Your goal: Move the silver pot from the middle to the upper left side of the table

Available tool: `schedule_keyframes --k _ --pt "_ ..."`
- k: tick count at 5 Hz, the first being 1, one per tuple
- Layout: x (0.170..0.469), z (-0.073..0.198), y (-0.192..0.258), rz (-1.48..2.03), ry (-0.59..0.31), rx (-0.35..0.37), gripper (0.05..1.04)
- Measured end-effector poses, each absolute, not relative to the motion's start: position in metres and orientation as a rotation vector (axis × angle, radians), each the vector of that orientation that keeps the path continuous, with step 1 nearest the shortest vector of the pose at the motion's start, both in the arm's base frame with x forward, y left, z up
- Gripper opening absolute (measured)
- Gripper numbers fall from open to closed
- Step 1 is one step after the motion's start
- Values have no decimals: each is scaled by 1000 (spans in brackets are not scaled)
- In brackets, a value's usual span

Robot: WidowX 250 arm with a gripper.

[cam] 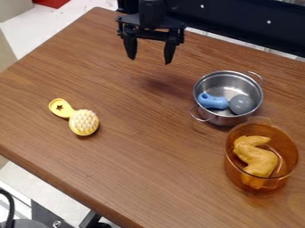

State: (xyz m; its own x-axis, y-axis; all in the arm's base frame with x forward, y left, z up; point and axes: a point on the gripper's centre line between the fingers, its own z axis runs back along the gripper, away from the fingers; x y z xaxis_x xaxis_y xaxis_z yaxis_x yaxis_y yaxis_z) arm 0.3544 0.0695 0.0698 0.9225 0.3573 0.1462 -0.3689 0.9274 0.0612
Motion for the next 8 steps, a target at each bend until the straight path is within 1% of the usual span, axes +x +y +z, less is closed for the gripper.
schedule_keyframes --k 1,2,3,4,5,6,7,8 --pt "350 59 68 380 -98 84 1000" --pt "352 58 62 415 -105 42 1000" --pt "353 69 54 403 -130 20 1000" --pt "351 76 40 387 -117 -8 1000" --pt "353 77 18 335 -117 -21 1000" --pt "349 69 -6 303 -117 -18 1000" --pt "346 58 -29 255 -140 -8 1000" --pt "349 48 -34 248 -149 11 1000"
